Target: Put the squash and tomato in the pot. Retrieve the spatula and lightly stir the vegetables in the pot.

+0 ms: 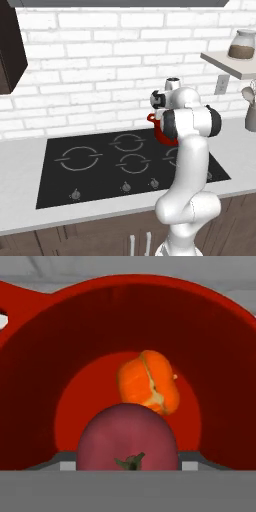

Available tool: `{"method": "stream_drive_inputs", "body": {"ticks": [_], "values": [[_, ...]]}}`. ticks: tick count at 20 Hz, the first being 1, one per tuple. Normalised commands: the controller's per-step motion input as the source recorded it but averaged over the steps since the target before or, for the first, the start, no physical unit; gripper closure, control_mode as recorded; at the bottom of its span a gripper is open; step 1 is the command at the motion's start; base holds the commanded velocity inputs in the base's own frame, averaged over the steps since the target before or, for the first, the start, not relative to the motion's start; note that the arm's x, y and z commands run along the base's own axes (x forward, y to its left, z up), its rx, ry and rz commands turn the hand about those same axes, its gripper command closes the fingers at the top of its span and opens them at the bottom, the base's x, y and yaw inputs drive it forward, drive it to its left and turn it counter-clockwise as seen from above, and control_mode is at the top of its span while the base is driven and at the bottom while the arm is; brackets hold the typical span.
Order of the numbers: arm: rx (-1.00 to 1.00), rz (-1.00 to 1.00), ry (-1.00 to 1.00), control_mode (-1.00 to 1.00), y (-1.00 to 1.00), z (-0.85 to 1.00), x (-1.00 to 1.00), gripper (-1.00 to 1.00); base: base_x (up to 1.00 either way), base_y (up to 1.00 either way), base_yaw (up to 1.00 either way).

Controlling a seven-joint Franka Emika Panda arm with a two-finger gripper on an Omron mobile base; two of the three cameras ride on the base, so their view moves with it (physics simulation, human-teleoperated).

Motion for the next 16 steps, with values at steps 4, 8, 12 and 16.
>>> {"method": "stream_drive_inputs", "body": {"ticks": [4,8,12,16], "values": [[0.01,0.0,0.01,-1.0,0.0,-0.32,0.18,-1.0,0.0,0.0,0.0],[0.02,0.0,0.0,-1.0,-0.02,-0.03,0.31,-1.0,0.0,0.0,0.0],[0.02,0.0,0.0,-1.0,-0.01,0.0,0.41,-1.0,0.0,0.0,0.0],[0.02,0.0,0.0,-1.0,-0.02,0.0,0.38,-1.0,0.0,0.0,0.0]]}}
